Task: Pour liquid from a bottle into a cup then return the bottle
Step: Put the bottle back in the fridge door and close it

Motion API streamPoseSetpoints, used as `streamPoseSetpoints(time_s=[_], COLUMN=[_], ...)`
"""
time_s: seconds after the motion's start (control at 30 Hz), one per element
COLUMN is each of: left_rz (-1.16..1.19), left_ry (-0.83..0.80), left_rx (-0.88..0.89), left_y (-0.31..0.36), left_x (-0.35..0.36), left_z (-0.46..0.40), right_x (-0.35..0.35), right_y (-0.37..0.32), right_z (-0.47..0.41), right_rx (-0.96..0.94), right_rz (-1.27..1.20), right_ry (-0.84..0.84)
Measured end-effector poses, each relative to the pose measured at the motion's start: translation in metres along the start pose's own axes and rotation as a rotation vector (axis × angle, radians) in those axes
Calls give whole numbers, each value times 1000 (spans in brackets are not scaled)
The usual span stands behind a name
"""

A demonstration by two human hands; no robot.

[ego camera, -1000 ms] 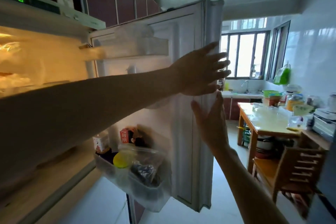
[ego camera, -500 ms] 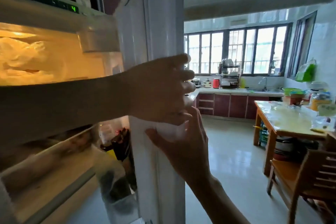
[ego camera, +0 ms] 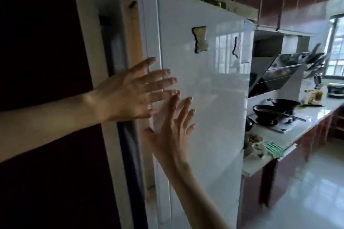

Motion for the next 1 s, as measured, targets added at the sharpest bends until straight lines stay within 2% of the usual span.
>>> streamPoseSetpoints(time_s=[0.07,0.2,0.4,0.67,0.83,0.9,1.0], left_rz=[-74,-78,-68,-36,-36,29,268], left_ry=[-35,-111,-107,-198,-197,-174,-73], left_rx=[-30,-84,-106,-115,-189,-260,-323], left_y=[-11,-16,-16,-19,-8,-2,24], left_x=[17,41,64,77,78,78,73], left_z=[10,11,13,14,12,9,-8], right_x=[23,59,78,92,75,57,24], right_y=[-4,-9,-9,-8,0,10,50], right_z=[-17,-29,-41,-51,-44,-39,-30], right_rx=[39,70,96,91,-38,-112,-142], right_rz=[10,71,92,128,132,94,196], right_ry=[19,47,21,-9,-130,-196,-270])
Point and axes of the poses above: each hand's wrist, its own z-axis away from the middle knuckle, its own x-axis out of the palm, y = z × x, the point moved 5 cm from there along -z, towards the middle knuckle, and after that the axes turned 2 degrees about -x, right-handed, at the moved point
